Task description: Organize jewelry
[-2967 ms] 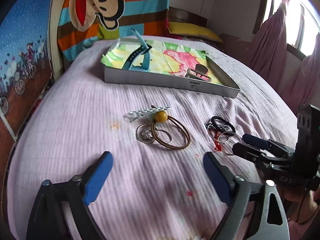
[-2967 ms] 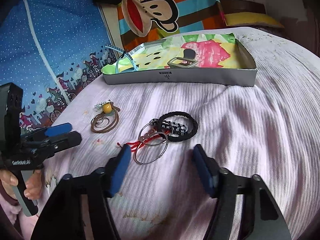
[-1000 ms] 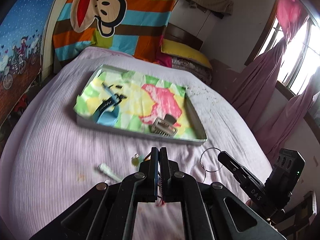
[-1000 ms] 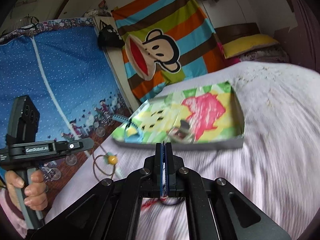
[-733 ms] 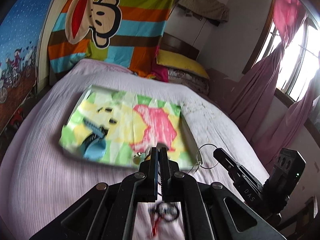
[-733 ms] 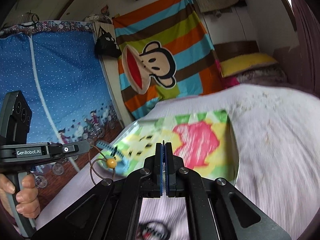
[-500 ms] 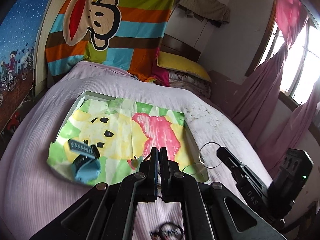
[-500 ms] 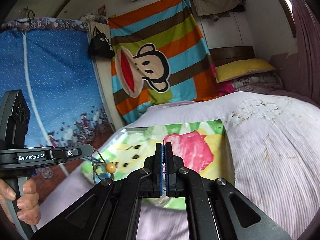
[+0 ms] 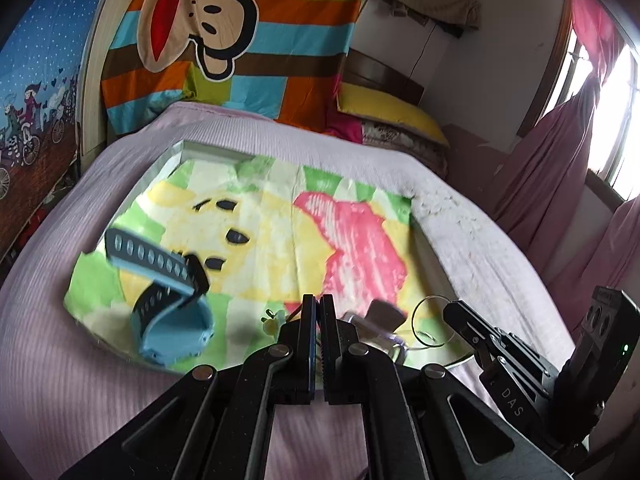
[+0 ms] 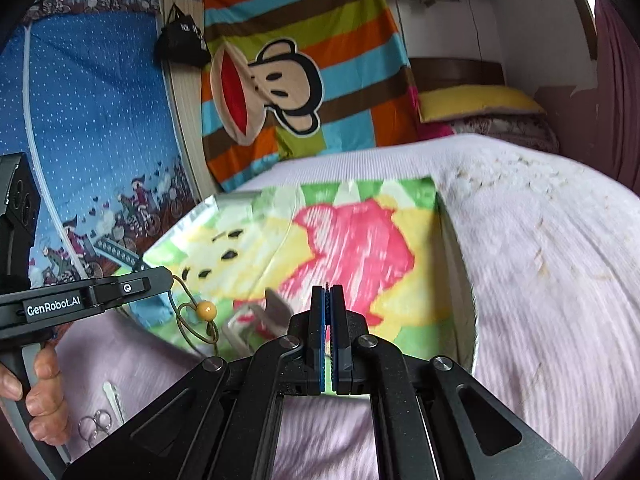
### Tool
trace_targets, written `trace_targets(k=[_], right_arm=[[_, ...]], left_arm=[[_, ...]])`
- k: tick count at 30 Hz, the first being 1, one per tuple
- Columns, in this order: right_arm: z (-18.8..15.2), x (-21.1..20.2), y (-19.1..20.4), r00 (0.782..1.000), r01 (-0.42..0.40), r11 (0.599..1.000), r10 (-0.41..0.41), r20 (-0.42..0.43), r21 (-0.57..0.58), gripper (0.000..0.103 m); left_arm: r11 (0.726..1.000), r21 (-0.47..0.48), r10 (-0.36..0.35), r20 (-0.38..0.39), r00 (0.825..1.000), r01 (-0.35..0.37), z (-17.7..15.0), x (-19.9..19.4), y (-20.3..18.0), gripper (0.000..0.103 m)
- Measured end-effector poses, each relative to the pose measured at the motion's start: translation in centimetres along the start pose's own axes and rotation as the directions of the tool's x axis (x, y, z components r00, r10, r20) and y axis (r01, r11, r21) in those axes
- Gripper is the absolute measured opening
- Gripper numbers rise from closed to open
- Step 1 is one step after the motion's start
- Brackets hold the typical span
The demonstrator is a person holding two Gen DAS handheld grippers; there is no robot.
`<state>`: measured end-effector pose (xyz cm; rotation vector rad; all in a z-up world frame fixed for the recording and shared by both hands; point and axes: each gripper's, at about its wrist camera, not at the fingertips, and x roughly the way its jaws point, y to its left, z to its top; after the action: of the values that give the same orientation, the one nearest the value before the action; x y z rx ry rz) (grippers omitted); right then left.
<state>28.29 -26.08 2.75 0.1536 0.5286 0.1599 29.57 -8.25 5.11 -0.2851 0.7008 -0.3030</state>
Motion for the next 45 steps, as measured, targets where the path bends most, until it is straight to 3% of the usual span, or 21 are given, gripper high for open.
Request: trace_targets(k=[9,18,20,22,24,27,29,30,32,34,41,45], right_arm=[[-1.5,0.7,0.6,0.999,-0.011,1.0,0.011,-0.049,-0.007,0.002],[-2.2,-0.6,0.5,1.0,-0.012,1.0,0.012,-0.024,0.0,0.005],[-2.3,-1.1,0.6,1.0,-0.011,1.0,0.011,-0.011,0.002,0.012],[-2.4,-1.8,0.6,1.0,-0.007,1.0,0.007,0.006,0.005,0.033],[-2.6,-2.7,0.7,1.0,-0.005,1.0,0.005,0.029,0.006,0.035],[-2.6,-3.7,0.8,0.999,-0.002,1.0,0.002,0.045,0.002,0.035],[-2.6,-4.4,0.9,0.998,-0.002,1.0,0.002,0.055,-0.001,0.035],[-2.6,-4.8,1.0,0.998,-0.002,1.0,0.002,0.061,-0.003,0.036],[-2.8,-5.6,1.2,0.997,-0.001,1.0,0.002,0.075,-0.008,0.041],[-3.0,-6.5,1.4,0.996,-0.002,1.0,0.003,0.094,-0.009,0.051],[-3.8,-9.9,2.0,0.988,-0.013,1.0,0.014,0.155,-0.005,0.077],[-4.6,-11.6,2.6,0.985,-0.026,1.0,0.028,0.173,-0.016,0.095]], left_arm=[[0.998,0.048,0.033,-0.035,0.999,-0.032,-1.6,0.4,0.2,0.003],[0.994,0.087,0.064,-0.007,0.998,-0.063,-2.5,-0.9,0.3,0.004],[0.994,0.089,0.069,0.004,0.998,-0.069,-2.6,-1.4,0.3,0.004],[0.993,0.092,0.07,0.013,0.997,-0.071,-2.8,-1.8,0.4,0.005],[0.993,0.092,0.066,0.023,0.998,-0.068,-3.0,-2.5,0.3,0.006],[0.994,0.091,0.06,0.041,0.997,-0.063,-3.4,-3.6,0.3,0.021],[0.995,0.083,0.058,0.067,0.996,-0.064,-3.6,-4.5,0.4,0.041],[0.995,0.079,0.058,0.083,0.995,-0.064,-3.7,-4.9,0.4,0.046],[0.994,0.08,0.064,0.118,0.991,-0.073,-4.0,-5.9,0.3,0.055],[0.993,0.087,0.065,0.138,0.988,-0.078,-4.2,-6.7,0.3,0.06],[0.984,0.106,0.116,0.24,0.964,-0.145,-5.8,-10.3,0.2,0.094],[0.978,0.108,0.143,0.282,0.949,-0.18,-7.0,-12.1,0.5,0.103]])
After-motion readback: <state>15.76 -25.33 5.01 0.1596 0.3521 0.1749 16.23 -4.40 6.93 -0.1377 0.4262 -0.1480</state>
